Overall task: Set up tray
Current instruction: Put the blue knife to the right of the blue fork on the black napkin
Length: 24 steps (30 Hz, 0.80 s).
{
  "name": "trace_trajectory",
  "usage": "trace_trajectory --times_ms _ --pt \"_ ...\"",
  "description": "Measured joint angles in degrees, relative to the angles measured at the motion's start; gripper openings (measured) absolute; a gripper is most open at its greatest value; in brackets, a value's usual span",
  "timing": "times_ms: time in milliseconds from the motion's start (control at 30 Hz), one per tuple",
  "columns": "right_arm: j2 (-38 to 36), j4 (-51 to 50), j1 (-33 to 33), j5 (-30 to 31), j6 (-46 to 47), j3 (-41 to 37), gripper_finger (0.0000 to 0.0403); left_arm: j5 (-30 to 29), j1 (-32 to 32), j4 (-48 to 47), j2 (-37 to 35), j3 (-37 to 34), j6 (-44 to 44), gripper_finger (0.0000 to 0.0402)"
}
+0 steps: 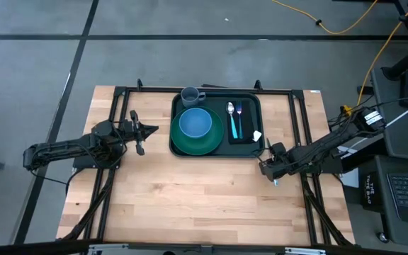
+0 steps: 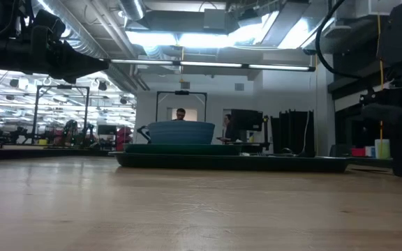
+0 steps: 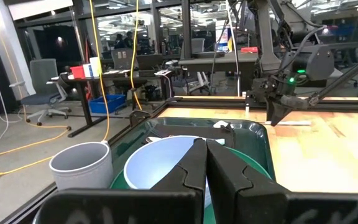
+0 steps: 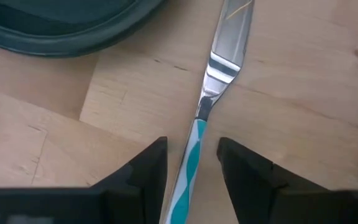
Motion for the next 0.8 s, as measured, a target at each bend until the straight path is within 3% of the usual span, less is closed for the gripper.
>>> trace_trajectory --times_ms 167,800 --pt "0.0 -0.1 -0.8 0.1 0.0 0.0 0.0145 0.0 0.0 0.0 0.0 0.0 0.0 0.0003" --pt "0.1 -2.1 -1.1 -2.0 4.9 -0.1 0.0049 0.0 0.0 -0.1 0.0 0.0 3.0 0.0003"
